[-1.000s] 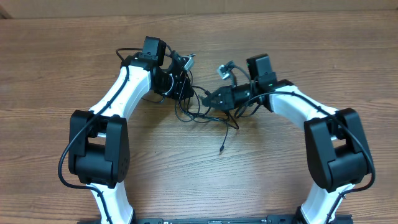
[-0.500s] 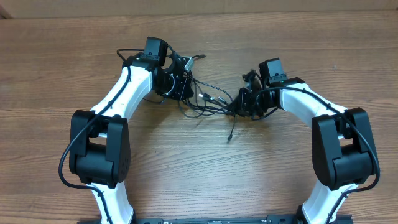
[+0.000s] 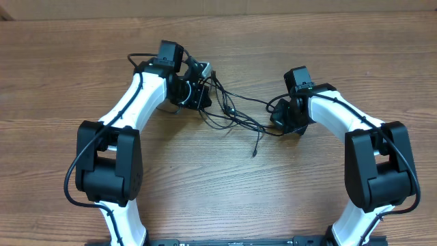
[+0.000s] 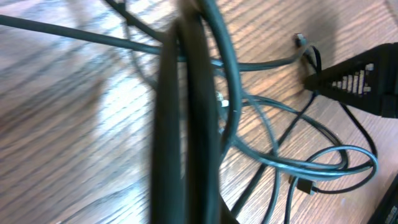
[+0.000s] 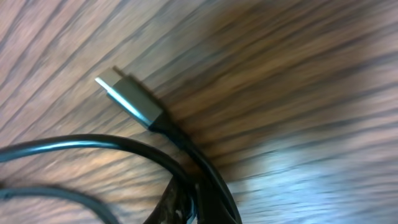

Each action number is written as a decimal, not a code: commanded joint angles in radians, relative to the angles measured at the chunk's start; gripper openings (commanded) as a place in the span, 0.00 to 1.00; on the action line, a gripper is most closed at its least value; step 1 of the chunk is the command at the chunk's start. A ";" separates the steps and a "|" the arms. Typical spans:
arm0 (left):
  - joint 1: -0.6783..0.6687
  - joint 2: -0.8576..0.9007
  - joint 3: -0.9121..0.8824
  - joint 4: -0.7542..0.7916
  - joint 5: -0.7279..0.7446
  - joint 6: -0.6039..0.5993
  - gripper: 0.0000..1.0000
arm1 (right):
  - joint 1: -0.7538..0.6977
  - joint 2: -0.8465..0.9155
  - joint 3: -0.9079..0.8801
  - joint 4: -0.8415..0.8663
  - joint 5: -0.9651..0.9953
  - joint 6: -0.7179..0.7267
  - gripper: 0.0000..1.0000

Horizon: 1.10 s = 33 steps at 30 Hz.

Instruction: Untangle cables

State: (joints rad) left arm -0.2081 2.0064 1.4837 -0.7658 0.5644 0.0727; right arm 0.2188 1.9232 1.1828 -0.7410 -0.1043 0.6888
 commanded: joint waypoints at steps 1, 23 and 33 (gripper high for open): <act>0.052 -0.014 0.015 0.000 -0.051 -0.017 0.05 | -0.017 0.019 -0.018 -0.023 0.225 0.072 0.04; 0.056 -0.014 0.015 -0.018 -0.406 -0.290 0.05 | -0.018 0.019 -0.018 -0.138 0.507 0.336 0.04; 0.055 -0.014 0.015 -0.011 -0.253 -0.166 0.04 | -0.018 0.019 -0.006 -0.128 0.338 0.081 0.07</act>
State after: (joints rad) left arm -0.1703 2.0064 1.4837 -0.7837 0.2550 -0.1783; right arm 0.2157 1.9198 1.1873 -0.8646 0.2829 0.9325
